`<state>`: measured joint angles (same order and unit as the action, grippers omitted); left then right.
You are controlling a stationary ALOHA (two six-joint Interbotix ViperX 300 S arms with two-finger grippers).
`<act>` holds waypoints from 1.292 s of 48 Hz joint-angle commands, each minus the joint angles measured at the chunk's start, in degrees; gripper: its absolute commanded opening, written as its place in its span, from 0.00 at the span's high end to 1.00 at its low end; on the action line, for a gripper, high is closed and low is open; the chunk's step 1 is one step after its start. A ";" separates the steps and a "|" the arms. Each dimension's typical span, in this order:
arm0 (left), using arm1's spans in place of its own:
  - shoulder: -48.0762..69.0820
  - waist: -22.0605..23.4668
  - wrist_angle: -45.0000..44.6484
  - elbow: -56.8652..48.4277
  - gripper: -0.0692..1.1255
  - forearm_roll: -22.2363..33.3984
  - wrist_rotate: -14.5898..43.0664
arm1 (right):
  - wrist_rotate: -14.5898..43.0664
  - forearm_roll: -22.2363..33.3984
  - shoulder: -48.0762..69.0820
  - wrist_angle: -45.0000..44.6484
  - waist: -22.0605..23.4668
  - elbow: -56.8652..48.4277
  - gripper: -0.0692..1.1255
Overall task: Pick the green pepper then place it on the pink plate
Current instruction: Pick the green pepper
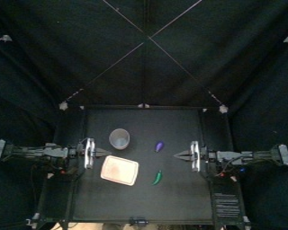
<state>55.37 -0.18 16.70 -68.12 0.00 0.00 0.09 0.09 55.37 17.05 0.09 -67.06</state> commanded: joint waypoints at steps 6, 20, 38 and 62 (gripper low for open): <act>-0.62 -0.18 -5.80 2.55 0.87 0.70 0.00 | 4.75 -7.56 -2.11 -1.76 -0.26 0.62 0.91; -0.62 -0.97 -8.44 2.55 0.87 0.88 0.09 | 18.90 -18.81 -7.03 -8.09 -3.78 1.32 0.84; -0.62 -4.04 -8.53 0.97 0.87 0.79 0.09 | 32.87 -19.42 -25.31 -10.11 -8.88 6.33 0.03; -0.62 -5.19 -8.53 0.26 0.87 0.88 0.00 | 51.33 -22.85 -43.77 -18.90 -8.35 11.87 0.11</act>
<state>55.02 -5.19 7.73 -68.55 0.79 0.09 50.45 -22.76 12.74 -1.49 -8.44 -56.78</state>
